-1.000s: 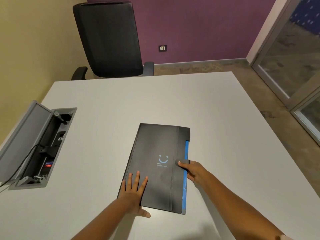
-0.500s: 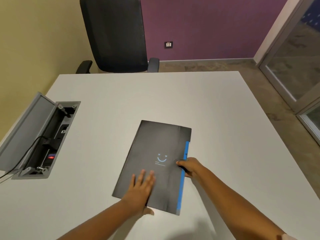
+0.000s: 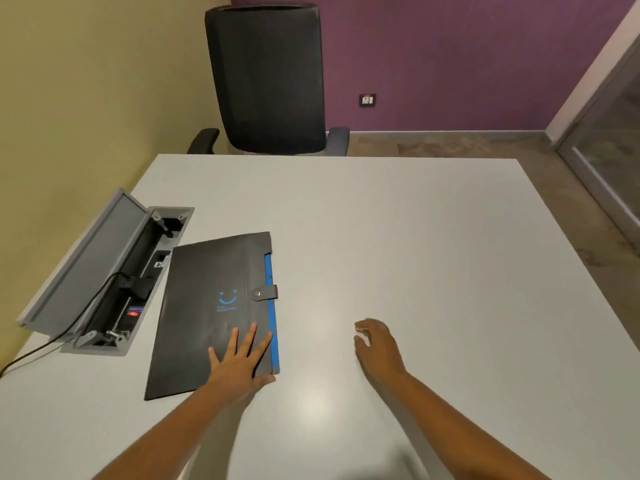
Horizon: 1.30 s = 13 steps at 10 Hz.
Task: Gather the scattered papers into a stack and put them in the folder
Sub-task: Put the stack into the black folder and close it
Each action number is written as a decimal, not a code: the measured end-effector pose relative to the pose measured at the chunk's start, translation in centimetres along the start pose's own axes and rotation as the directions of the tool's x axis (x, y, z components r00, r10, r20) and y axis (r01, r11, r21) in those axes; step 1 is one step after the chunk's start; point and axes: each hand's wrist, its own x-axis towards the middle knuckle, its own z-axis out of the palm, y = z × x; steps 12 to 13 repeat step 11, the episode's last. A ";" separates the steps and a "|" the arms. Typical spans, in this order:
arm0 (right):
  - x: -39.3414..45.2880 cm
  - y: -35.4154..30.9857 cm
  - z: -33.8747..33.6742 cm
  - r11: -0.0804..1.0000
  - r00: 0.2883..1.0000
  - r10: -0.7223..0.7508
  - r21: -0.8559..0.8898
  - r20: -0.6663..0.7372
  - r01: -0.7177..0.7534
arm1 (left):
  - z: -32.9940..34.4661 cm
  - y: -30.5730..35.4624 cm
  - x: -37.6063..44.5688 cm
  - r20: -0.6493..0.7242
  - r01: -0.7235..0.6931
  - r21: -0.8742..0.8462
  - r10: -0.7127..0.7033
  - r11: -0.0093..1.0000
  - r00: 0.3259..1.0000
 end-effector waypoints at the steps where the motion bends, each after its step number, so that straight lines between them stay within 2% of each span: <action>1: -1.5 4.0 -2.4 0.948 0.991 -0.126 -0.297 -0.036 0.110 | -1.0 -1.9 0.8 0.019 -0.039 0.060 0.038 0.997 0.999; 2: -1.8 6.9 -5.2 0.865 0.984 -0.171 -0.486 -0.055 0.123 | -1.9 -3.2 0.9 0.071 -0.091 0.140 0.081 0.986 0.994; 3: -1.8 7.2 -6.1 0.881 0.985 -0.121 -0.470 -0.121 0.051 | -2.4 -3.9 0.7 0.118 -0.150 0.260 0.122 0.954 0.985; 4: -2.1 7.0 -5.7 0.873 0.989 -0.092 -0.486 -0.115 0.025 | -2.8 -4.5 0.3 0.184 -0.250 0.365 0.194 0.897 0.964; 6: -2.5 7.0 -5.8 0.845 0.994 -0.082 -0.533 -0.068 0.033 | -3.1 -6.6 -0.7 0.206 -0.278 0.399 0.210 0.874 0.956; 8: -2.5 6.9 -6.2 0.828 0.997 -0.069 -0.560 -0.035 0.038 | -2.3 -5.4 -0.8 0.154 -0.168 0.217 0.136 0.962 0.979; 10: -2.4 6.7 -6.5 0.846 0.999 -0.051 -0.531 -0.009 0.039 | -2.3 -4.4 0.0 0.130 -0.082 0.062 0.074 0.995 0.989; 11: -2.3 6.7 -6.7 0.865 0.998 -0.057 -0.499 -0.002 0.049 | -1.8 -2.7 -0.2 0.023 -0.052 0.073 0.051 0.996 0.998; 13: -2.3 6.7 -6.7 0.865 0.998 -0.057 -0.499 -0.002 0.049 | -1.8 -2.7 -0.2 0.023 -0.052 0.073 0.051 0.996 0.998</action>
